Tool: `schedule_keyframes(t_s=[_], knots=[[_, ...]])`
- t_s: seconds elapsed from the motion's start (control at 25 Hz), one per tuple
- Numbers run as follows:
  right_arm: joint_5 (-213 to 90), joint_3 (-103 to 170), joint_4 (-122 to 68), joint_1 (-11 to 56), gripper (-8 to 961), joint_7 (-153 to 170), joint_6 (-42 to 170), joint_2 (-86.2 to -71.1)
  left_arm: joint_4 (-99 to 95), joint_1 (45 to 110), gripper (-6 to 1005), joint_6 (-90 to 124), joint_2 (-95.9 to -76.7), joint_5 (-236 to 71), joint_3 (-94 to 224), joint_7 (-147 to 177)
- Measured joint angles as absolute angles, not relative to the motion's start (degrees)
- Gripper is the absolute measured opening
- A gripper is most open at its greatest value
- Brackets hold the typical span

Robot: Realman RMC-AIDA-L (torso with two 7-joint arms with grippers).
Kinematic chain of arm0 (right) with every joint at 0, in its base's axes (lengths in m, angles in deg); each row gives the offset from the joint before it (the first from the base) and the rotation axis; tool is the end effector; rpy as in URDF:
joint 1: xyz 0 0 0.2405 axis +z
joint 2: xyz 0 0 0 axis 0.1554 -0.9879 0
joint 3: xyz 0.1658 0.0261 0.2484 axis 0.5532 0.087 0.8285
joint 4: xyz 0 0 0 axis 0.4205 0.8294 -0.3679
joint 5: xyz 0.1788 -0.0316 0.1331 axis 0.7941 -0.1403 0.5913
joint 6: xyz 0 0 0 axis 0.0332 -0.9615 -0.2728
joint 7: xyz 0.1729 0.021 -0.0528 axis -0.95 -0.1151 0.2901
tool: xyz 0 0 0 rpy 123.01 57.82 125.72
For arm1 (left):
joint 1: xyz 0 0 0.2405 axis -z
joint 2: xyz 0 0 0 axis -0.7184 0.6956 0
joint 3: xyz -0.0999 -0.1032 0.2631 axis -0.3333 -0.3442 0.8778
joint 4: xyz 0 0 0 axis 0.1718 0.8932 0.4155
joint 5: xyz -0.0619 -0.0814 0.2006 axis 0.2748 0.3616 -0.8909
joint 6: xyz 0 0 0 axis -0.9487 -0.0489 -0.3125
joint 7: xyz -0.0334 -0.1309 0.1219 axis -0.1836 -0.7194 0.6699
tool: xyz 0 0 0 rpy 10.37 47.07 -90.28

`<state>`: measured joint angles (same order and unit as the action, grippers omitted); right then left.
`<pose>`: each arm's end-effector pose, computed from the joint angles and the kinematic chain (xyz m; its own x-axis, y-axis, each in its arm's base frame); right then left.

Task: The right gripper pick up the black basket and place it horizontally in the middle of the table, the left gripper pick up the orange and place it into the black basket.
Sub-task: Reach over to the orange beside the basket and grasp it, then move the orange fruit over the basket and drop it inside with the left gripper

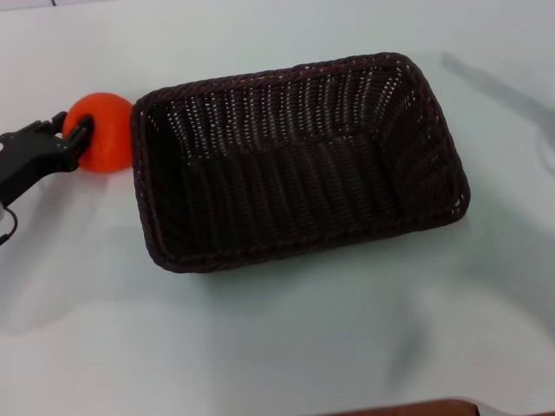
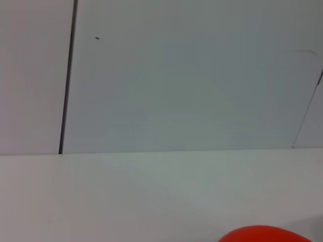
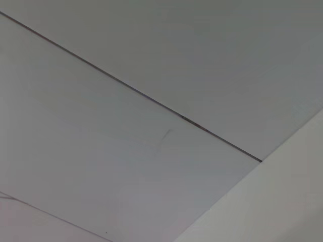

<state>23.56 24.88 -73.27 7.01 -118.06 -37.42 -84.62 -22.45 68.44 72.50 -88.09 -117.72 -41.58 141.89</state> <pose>0.3885 0.3186 0.0714 0.1160 0.5961 0.7945 0.9544 0.1547 -0.2553 -0.3889 0.3935 -0.0795 0.6488 0.3910 0.6528 0.7576 -0.4130 -0.5054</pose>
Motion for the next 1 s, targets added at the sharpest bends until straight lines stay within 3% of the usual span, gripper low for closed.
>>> schedule_keyframes(t_s=[0.52, 1.0], knots=[[23.58, 25.42, -71.14, 7.21, 601, -117.68, -36.39, -84.69, -25.52, 66.33, 144, 75.88, -88.19, -117.48, -44.08, 141.74], [23.73, 25.42, -69.58, 9.66, 598, -117.70, -35.65, -84.69, -35.97, 59.18, 55, 94.37, -88.91, -117.87, -50.56, 136.52]])
